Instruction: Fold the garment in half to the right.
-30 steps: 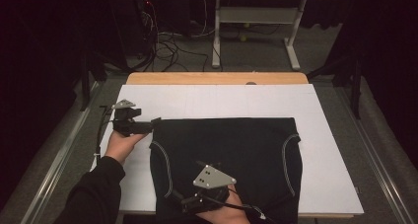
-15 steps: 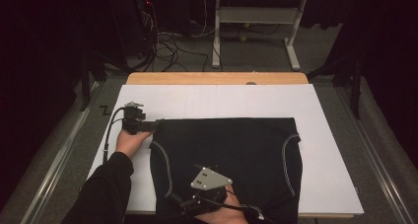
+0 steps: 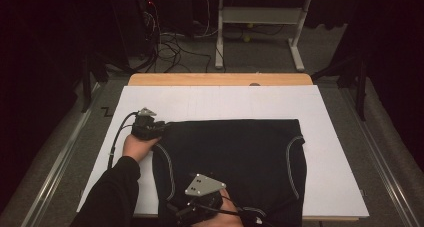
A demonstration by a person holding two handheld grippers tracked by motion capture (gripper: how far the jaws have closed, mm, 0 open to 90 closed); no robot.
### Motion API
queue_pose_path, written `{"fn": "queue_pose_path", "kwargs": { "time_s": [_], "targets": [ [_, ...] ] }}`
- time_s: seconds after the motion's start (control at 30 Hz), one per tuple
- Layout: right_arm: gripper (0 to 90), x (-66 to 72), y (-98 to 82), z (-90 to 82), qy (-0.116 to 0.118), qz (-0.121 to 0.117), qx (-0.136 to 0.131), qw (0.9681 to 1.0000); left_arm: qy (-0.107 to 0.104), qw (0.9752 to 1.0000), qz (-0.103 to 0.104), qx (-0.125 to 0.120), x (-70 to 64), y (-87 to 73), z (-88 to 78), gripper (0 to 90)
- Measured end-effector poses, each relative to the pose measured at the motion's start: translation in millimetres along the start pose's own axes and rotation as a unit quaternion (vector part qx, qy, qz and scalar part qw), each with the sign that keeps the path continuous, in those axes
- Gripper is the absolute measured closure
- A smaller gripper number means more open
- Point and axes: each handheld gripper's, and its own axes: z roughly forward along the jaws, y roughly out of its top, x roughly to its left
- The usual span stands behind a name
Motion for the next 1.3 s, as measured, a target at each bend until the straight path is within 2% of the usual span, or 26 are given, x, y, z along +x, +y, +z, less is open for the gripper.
{"fn": "queue_pose_path", "kwargs": {
  "time_s": [0.1, 0.23, 0.33, 0.43, 0.5, 0.6, 0.7, 0.8, 0.97, 1.1, 1.3],
  "targets": [
    [4.7, 2.9, 2.4, 6.0, 0.016, -0.001, 0.022, 0.9996, -0.012, 0.9997, -0.020, -0.009, 3.1, -3.0, -2.2, 72.7],
    [11.7, 11.0, 5.0, 16.2, 0.024, -0.007, 0.042, 0.9988, -0.006, 0.9994, -0.023, -0.027, 0.7, -6.9, -6.4, 74.0],
    [14.6, 16.6, 7.6, 25.0, 0.017, -0.008, 0.063, 0.9978, -0.008, 0.9991, -0.027, -0.031, -0.3, -9.1, -8.5, 73.9],
    [15.9, 22.2, 9.8, 30.4, 0.012, -0.008, 0.072, 0.9973, -0.007, 0.9988, -0.026, -0.042, -2.3, -11.9, -11.4, 73.8],
    [15.9, 25.6, 10.0, 34.8, 0.006, -0.007, 0.089, 0.9960, -0.007, 0.9984, -0.026, -0.049, -3.0, -13.3, -12.6, 73.8],
    [15.7, 30.8, 8.6, 42.8, -0.007, -0.007, 0.110, 0.9939, -0.011, 0.9985, -0.028, -0.047, -2.6, -13.5, -12.9, 73.8],
    [15.5, 33.1, 9.8, 47.7, -0.015, -0.010, 0.114, 0.9933, -0.011, 0.9984, -0.031, -0.046, -2.3, -13.5, -12.6, 73.8],
    [15.5, 34.6, 10.7, 52.3, -0.010, -0.007, 0.117, 0.9930, -0.007, 0.9986, -0.026, -0.045, -3.3, -13.3, -12.2, 73.8],
    [17.9, 38.7, 8.6, 59.4, -0.009, -0.020, 0.126, 0.9917, -0.011, 0.9985, -0.028, -0.046, -2.6, -13.5, -12.3, 73.7],
    [22.9, 43.4, 5.9, 60.9, -0.026, -0.036, 0.124, 0.9913, -0.009, 0.9985, -0.028, -0.046, -2.8, -13.4, -12.1, 73.7],
    [30.0, 45.6, 4.2, 61.7, -0.050, -0.048, 0.121, 0.9903, -0.006, 0.9986, -0.027, -0.044, -3.4, -13.2, -11.9, 73.7]
  ]
}}
